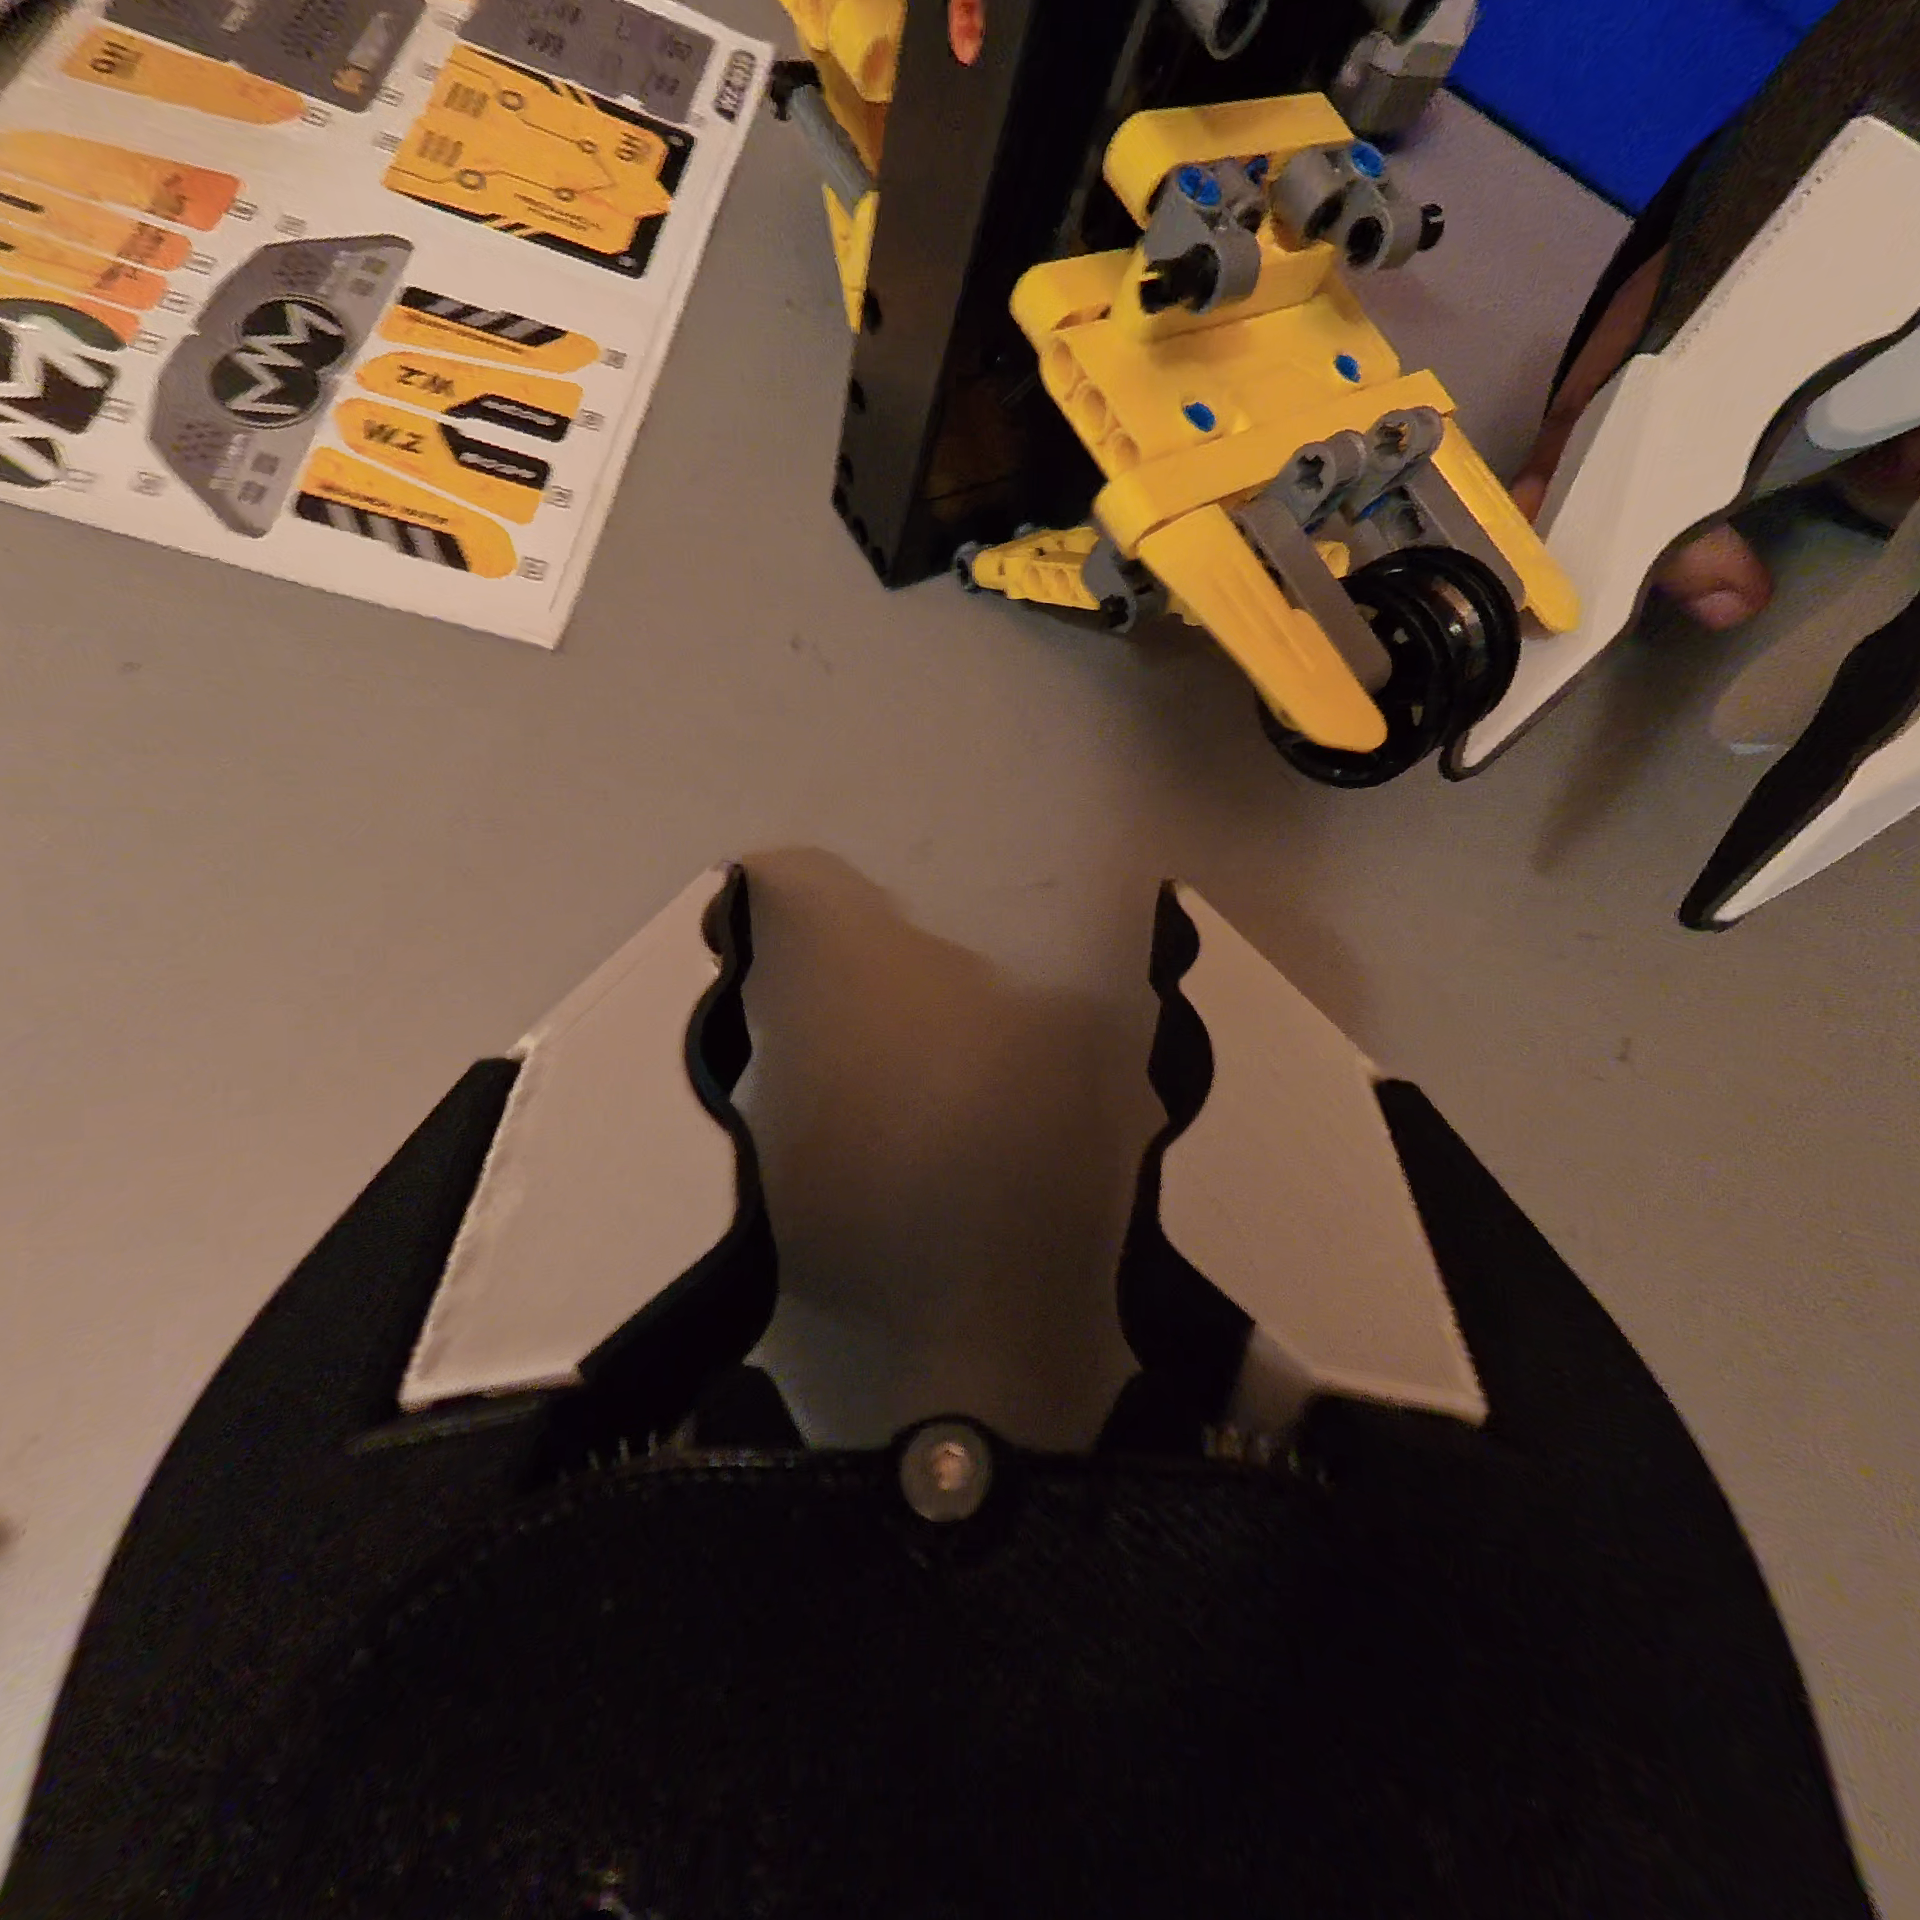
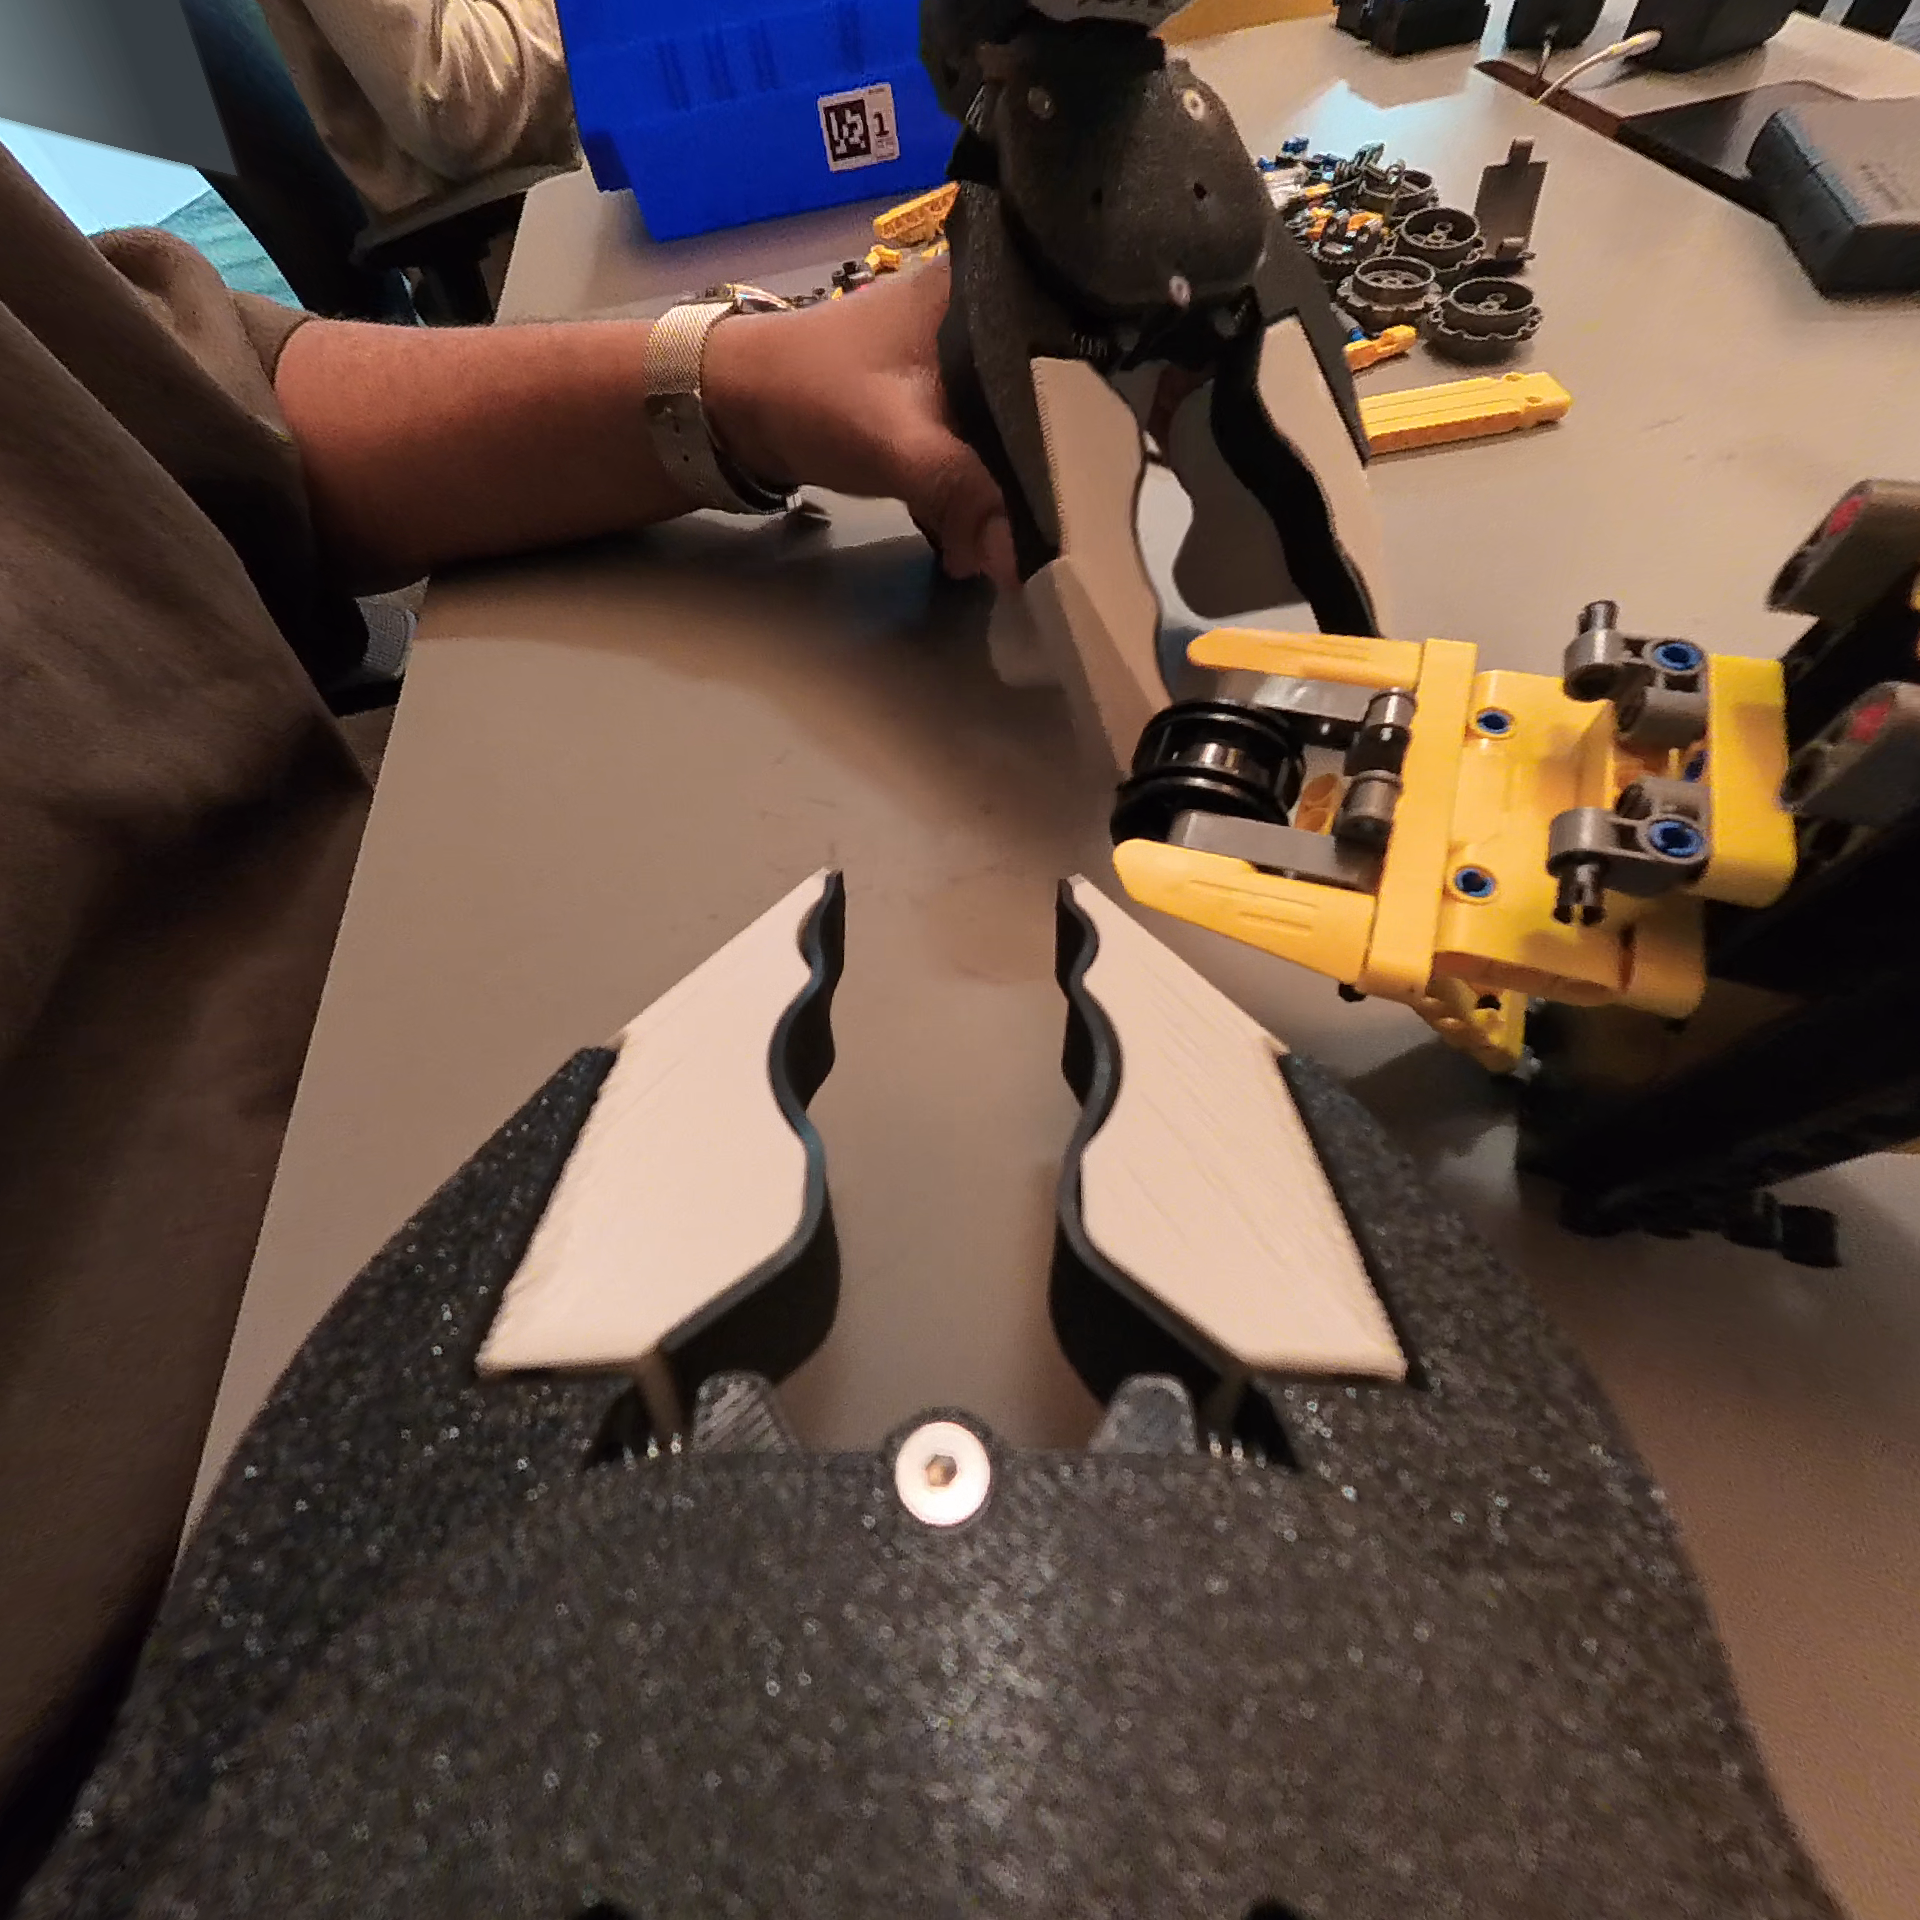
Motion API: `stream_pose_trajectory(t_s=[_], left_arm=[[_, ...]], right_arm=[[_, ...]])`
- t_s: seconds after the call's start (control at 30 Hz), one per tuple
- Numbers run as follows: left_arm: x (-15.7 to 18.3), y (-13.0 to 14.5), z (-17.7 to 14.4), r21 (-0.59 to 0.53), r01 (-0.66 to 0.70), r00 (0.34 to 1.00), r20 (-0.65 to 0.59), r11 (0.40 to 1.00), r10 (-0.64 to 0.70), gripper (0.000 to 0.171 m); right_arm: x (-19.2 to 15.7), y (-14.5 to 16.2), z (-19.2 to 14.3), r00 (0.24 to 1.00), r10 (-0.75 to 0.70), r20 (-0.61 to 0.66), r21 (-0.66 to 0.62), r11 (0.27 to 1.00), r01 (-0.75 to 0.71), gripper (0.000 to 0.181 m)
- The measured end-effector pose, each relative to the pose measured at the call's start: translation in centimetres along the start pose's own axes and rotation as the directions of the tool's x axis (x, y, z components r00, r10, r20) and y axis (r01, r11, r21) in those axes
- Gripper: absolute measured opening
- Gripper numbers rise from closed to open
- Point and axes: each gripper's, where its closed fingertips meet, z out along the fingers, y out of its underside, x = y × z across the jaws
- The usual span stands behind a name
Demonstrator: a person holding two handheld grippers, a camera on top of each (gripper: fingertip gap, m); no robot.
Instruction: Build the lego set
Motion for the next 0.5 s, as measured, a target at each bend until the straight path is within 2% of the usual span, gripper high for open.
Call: stream_pose_trajectory(t_s=[0.1,0.2,0.27,0.4,0.5], left_arm=[[-2.5,-0.6,-2.3,0.052,0.012,0.995,0.102,0.999,-0.017,0.062],[-6.5,-2.2,-7.3,0.199,0.068,0.959,0.257,0.978,-0.119,0.050],[-9.7,-2.1,-11.1,0.286,0.099,0.905,0.372,0.953,-0.205,0.042],[-15.6,0.9,-19.0,0.355,0.115,0.726,0.608,0.928,-0.322,0.031],[-16.9,1.9,-23.3,0.488,0.143,0.684,0.580,0.861,-0.442,0.026]], right_arm=[[-0.1,0.0,0.0,1.000,-0.009,-0.001,0.000,1.000,0.009,0.040],[-0.2,0.0,0.0,1.000,-0.025,-0.004,0.000,1.000,0.025,0.040],[-0.3,0.1,0.0,1.000,-0.031,-0.001,-0.004,1.000,0.031,0.040],[-0.5,0.1,0.0,0.999,-0.047,-0.003,-0.007,0.999,0.047,0.040],[-0.5,0.2,0.0,0.999,-0.051,-0.005,-0.009,0.999,0.051,0.040]])
